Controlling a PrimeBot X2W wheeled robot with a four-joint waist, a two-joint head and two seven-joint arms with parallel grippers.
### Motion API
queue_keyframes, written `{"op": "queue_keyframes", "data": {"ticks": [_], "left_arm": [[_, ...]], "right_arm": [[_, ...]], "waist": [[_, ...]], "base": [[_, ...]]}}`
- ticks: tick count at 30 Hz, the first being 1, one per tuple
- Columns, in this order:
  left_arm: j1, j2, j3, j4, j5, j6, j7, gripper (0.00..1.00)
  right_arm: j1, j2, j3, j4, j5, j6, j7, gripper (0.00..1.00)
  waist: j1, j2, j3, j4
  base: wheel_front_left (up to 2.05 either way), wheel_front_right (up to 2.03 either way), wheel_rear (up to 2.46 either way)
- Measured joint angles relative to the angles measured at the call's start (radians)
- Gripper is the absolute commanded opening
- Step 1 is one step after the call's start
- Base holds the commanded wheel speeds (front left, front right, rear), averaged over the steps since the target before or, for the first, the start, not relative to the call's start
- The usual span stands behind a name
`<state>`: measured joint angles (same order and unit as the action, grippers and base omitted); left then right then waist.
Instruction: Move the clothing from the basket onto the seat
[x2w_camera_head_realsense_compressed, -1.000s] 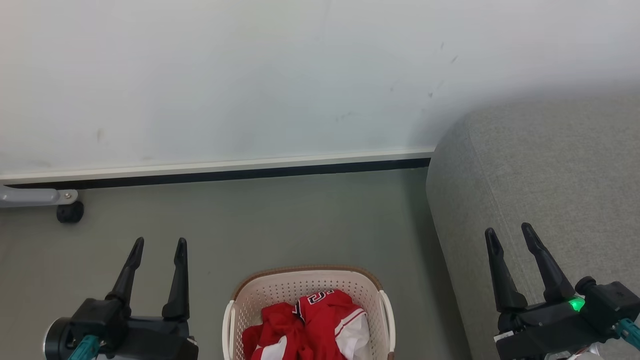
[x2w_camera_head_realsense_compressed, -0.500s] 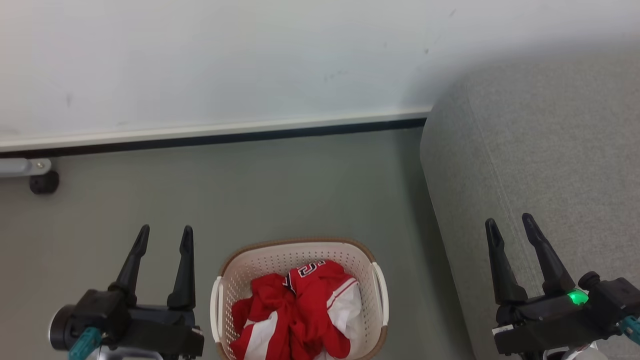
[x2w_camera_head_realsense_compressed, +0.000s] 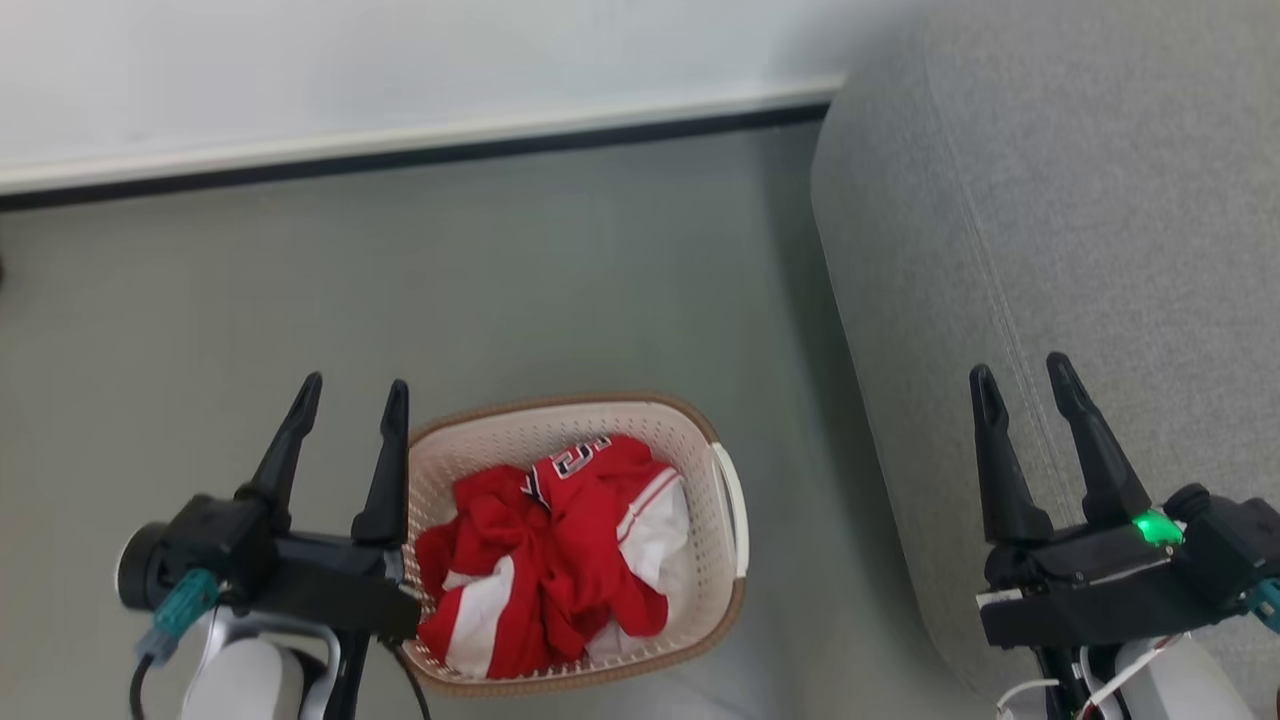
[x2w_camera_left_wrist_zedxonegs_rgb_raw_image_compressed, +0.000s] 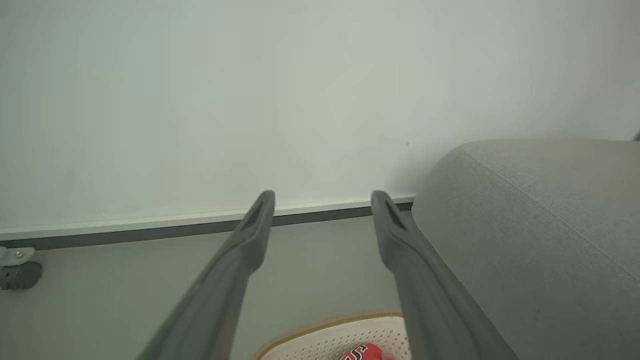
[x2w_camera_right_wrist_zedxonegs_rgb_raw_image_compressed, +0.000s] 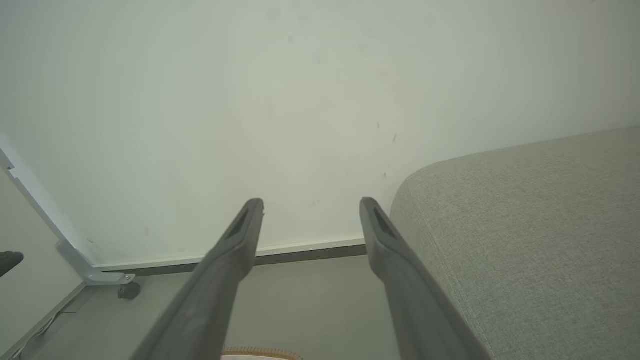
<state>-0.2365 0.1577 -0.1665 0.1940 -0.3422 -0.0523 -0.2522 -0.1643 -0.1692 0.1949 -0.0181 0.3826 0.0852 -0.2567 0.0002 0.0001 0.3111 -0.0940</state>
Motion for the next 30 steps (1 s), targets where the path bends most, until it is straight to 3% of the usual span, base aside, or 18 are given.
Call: {"op": "queue_keyframes", "data": {"ticks": [30], "left_arm": [[-0.317,-0.033,-0.109,0.331,0.0,-0.053,0.164,1.0]], "right_arm": [[-0.216,0.069,0.041,-0.034,-0.013,0.029,0.0,1.0]], "waist": [[-0.0001,0.0001,0.357,-0.146]], "base": [[0.0,0.0,0.0]]}}
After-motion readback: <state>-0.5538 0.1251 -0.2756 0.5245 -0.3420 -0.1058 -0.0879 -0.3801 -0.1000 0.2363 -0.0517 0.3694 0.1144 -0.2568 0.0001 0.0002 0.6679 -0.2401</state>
